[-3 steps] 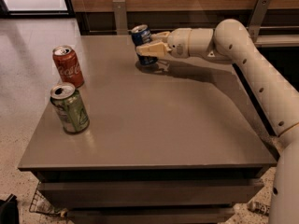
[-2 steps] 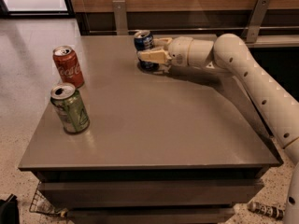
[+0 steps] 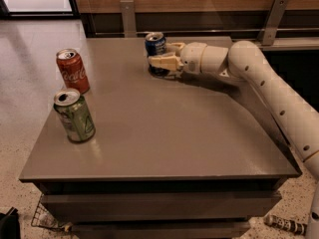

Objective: Place pepsi can upright

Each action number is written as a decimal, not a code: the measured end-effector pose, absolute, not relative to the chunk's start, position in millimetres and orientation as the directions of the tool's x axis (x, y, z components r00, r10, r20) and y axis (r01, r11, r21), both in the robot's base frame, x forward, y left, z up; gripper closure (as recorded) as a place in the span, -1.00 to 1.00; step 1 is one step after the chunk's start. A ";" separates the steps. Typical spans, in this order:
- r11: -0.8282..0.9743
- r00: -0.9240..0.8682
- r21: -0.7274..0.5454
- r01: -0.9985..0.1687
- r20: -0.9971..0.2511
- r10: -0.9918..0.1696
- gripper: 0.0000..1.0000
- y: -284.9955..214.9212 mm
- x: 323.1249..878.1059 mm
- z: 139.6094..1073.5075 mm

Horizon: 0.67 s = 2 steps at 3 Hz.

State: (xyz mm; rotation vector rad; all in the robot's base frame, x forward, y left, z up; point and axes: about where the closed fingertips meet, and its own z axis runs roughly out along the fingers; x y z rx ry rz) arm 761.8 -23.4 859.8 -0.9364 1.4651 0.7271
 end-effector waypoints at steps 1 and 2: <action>0.480 0.014 -0.080 -0.873 -0.990 -0.138 -0.30 -22.1 761.7 859.6; 0.476 0.014 -0.079 -0.876 -0.990 -0.138 -0.90 -18.2 761.3 859.3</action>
Offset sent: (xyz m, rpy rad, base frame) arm 0.0000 0.0000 0.0000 0.0000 0.0000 0.0000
